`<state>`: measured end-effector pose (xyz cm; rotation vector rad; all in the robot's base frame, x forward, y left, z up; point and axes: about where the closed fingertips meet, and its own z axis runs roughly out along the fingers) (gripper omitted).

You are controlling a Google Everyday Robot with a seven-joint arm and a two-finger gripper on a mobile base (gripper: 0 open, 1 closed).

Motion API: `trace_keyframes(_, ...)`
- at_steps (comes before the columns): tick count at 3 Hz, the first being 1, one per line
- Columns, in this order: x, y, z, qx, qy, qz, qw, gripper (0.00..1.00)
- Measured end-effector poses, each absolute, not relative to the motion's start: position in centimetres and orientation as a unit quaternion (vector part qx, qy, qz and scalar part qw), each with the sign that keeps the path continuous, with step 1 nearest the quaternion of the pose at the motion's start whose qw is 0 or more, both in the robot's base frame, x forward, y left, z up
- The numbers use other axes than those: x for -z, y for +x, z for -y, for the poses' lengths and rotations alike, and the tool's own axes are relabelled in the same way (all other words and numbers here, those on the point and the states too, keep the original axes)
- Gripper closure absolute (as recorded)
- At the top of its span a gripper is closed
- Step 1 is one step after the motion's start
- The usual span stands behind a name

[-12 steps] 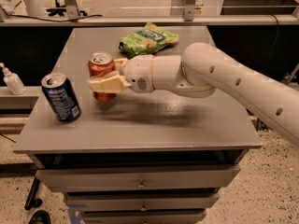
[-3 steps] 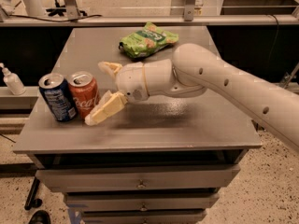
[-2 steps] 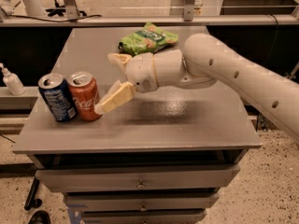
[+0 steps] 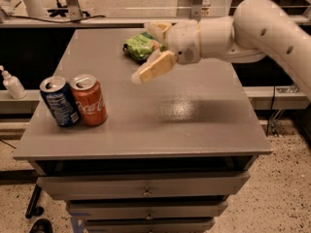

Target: Move coke can near pepsi can

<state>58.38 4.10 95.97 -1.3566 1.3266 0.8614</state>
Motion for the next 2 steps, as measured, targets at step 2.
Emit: trace_keyframes(2, -100.3, 61.0, 0.6, -0.326, -0.545, -0.554, 0.538, 0.00)
